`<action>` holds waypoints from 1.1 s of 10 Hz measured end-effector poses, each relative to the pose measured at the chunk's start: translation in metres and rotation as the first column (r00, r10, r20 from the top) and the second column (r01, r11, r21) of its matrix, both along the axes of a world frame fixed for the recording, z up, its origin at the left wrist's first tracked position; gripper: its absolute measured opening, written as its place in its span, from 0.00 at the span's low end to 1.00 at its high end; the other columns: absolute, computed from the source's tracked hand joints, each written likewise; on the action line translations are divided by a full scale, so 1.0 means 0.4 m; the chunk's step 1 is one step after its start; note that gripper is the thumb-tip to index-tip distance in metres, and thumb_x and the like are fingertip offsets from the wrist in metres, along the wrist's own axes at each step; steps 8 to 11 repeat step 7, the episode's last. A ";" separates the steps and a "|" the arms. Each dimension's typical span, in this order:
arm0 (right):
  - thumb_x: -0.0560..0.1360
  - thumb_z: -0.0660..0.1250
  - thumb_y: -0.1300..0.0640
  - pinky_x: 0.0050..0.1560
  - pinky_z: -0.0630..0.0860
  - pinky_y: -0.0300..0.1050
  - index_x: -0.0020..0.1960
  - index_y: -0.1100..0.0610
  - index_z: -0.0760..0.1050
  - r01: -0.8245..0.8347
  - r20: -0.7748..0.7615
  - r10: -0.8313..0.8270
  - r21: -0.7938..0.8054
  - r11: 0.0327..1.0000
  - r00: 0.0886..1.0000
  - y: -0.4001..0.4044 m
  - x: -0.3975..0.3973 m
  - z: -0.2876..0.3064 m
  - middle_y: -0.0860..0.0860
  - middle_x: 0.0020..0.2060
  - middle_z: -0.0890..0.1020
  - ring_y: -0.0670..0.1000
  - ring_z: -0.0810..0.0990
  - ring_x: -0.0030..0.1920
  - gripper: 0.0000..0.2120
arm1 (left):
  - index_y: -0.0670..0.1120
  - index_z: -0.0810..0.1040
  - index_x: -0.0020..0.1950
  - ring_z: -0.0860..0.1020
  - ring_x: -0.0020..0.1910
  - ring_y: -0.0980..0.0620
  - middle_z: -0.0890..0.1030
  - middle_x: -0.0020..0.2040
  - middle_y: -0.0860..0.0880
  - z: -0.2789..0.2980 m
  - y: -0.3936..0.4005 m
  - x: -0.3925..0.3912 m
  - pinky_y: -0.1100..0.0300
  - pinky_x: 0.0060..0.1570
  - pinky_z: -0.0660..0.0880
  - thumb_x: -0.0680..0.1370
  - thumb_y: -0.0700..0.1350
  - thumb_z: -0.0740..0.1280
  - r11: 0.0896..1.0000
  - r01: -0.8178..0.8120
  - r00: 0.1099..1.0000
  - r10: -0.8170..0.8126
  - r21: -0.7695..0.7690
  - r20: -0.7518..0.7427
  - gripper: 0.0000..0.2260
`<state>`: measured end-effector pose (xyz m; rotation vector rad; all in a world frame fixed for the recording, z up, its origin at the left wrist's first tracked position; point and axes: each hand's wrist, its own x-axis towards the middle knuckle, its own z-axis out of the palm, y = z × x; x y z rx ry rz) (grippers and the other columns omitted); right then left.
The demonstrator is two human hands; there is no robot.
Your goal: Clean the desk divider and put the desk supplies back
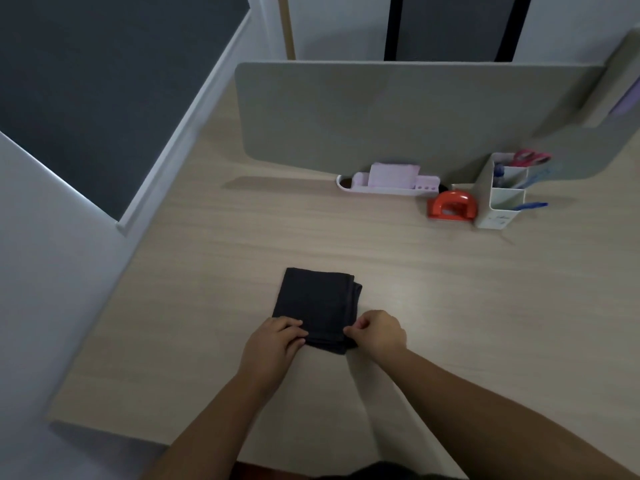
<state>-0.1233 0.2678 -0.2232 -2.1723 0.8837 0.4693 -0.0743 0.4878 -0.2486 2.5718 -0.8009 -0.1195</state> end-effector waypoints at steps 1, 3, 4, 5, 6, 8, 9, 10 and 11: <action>0.69 0.70 0.43 0.49 0.76 0.45 0.36 0.49 0.76 -0.048 0.030 0.048 -0.028 0.998 0.998 -0.007 -0.008 0.001 0.45 0.38 0.82 0.49 0.80 0.43 0.10 | 0.51 0.85 0.46 0.79 0.47 0.54 0.83 0.49 0.55 0.002 -0.008 -0.014 0.66 0.47 0.74 0.71 0.45 0.75 1.000 -0.015 1.000 0.015 -0.024 0.001 0.05; 0.70 0.72 0.48 0.46 0.80 0.50 0.40 0.52 0.80 0.037 0.172 -0.075 0.216 0.976 0.982 -0.076 -0.072 0.035 0.48 0.37 0.84 0.50 0.83 0.40 0.07 | 0.51 0.85 0.46 0.80 0.44 0.54 0.83 0.45 0.55 0.009 -0.013 -0.036 0.65 0.43 0.76 0.69 0.44 0.76 1.000 -0.020 1.000 0.020 -0.014 0.018 0.07; 0.73 0.71 0.57 0.41 0.80 0.52 0.46 0.58 0.80 0.132 0.200 -0.247 0.459 0.879 0.948 -0.120 -0.113 0.094 0.55 0.39 0.85 0.51 0.83 0.36 0.04 | 0.51 0.84 0.47 0.79 0.44 0.54 0.81 0.45 0.55 0.018 -0.028 -0.032 0.63 0.43 0.76 0.69 0.47 0.73 0.997 -0.070 0.998 0.070 -0.013 -0.005 0.08; 0.74 0.68 0.61 0.35 0.69 0.41 0.47 0.55 0.80 0.177 0.218 -0.355 0.570 0.802 0.909 -0.191 -0.135 0.176 0.55 0.41 0.82 0.49 0.75 0.35 0.04 | 0.53 0.82 0.51 0.76 0.44 0.55 0.80 0.46 0.56 0.028 -0.051 -0.058 0.61 0.44 0.75 0.70 0.51 0.67 0.999 -0.042 0.999 0.042 -0.023 -0.004 0.11; 0.71 0.69 0.60 0.36 0.67 0.41 0.49 0.52 0.80 0.071 0.392 -0.443 0.680 0.730 0.806 -0.261 -0.151 0.318 0.54 0.41 0.81 0.49 0.74 0.36 0.07 | 0.55 0.81 0.51 0.74 0.46 0.57 0.79 0.47 0.58 0.032 -0.077 -0.107 0.63 0.47 0.72 0.74 0.50 0.65 0.995 0.093 0.994 -0.095 -0.044 -0.046 0.08; 0.63 0.73 0.49 0.37 0.74 0.37 0.50 0.49 0.80 -0.240 0.666 -0.498 0.702 0.671 0.556 -0.333 -0.182 0.528 0.50 0.39 0.83 0.48 0.77 0.36 0.15 | 0.54 0.79 0.48 0.77 0.45 0.55 0.80 0.45 0.56 0.031 -0.083 -0.197 0.62 0.46 0.74 0.74 0.50 0.64 0.963 0.263 0.948 -0.268 -0.051 -0.170 0.06; 0.63 0.73 0.49 0.37 0.74 0.37 0.50 0.49 0.80 -0.240 0.666 -0.498 0.702 0.671 0.556 -0.333 -0.182 0.528 0.50 0.39 0.83 0.48 0.77 0.36 0.15 | 0.54 0.79 0.48 0.77 0.45 0.55 0.80 0.45 0.56 0.031 -0.083 -0.197 0.62 0.46 0.74 0.74 0.50 0.64 0.963 0.263 0.948 -0.268 -0.051 -0.170 0.06; 0.63 0.73 0.49 0.37 0.74 0.37 0.50 0.49 0.80 -0.240 0.666 -0.498 0.702 0.671 0.556 -0.333 -0.182 0.528 0.50 0.39 0.83 0.48 0.77 0.36 0.15 | 0.54 0.79 0.48 0.77 0.45 0.55 0.80 0.45 0.56 0.031 -0.083 -0.197 0.62 0.46 0.74 0.74 0.50 0.64 0.963 0.263 0.948 -0.268 -0.051 -0.170 0.06; 0.63 0.73 0.49 0.37 0.74 0.37 0.50 0.49 0.80 -0.240 0.666 -0.498 0.702 0.671 0.556 -0.333 -0.182 0.528 0.50 0.39 0.83 0.48 0.77 0.36 0.15 | 0.54 0.79 0.48 0.77 0.45 0.55 0.80 0.45 0.56 0.031 -0.083 -0.197 0.62 0.46 0.74 0.74 0.50 0.64 0.963 0.263 0.948 -0.268 -0.051 -0.170 0.06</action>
